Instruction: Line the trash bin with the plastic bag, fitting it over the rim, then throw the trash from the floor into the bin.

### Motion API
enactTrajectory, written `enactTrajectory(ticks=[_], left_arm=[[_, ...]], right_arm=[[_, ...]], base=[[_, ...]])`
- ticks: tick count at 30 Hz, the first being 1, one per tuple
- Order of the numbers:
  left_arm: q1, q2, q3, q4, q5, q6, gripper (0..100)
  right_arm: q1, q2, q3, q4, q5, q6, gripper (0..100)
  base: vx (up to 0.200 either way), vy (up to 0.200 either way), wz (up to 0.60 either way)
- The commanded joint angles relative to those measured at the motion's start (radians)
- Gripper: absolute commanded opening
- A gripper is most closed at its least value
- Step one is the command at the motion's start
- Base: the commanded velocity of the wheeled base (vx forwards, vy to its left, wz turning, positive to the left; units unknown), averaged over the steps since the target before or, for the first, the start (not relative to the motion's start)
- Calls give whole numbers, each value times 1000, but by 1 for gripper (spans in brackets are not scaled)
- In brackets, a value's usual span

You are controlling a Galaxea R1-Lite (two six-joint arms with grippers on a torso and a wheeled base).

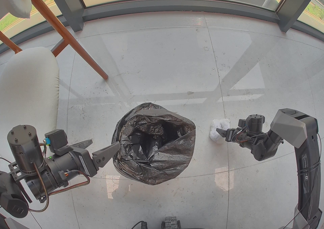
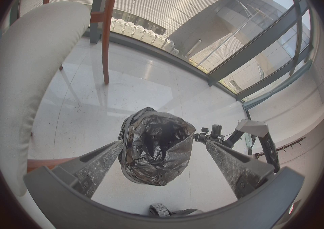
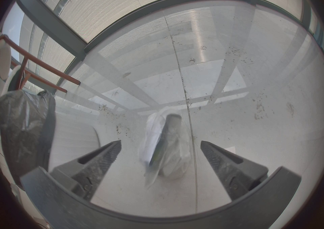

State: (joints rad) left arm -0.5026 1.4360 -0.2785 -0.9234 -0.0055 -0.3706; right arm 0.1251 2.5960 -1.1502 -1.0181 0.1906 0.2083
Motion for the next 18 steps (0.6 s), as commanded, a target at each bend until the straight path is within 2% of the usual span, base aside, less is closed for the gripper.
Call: enactTrajectory(ticks=[1,5,12,13,14,15,16,18], left_arm=[[1,-37,13,-40,-2,1,100],[-1,-58,4,-43,-8,4,100],[-4,-147,-44,-38,-8,7,100],[-4,-150,-45,-38,-8,7,100],[-1,-167,-62,-40,-5,9,100],[-1,-169,-64,-40,-5,10,100],[1,-180,-73,-45,-7,24,100],[1,-206,-87,-45,-10,67,100]], right_arm=[[7,122,-94,-5,-11,-21,0],[22,81,-66,-2,-28,-20,0],[27,-326,207,1,-3,0,0],[28,-336,214,1,-2,0,0],[56,-485,310,3,32,26,0],[64,-513,326,4,38,34,0],[105,-645,412,13,75,77,0],[182,-817,504,76,93,125,0]], base=[[0,0,0],[0,0,0],[0,0,0],[0,0,0],[0,0,0],[0,0,0],[0,0,0],[0,0,0]])
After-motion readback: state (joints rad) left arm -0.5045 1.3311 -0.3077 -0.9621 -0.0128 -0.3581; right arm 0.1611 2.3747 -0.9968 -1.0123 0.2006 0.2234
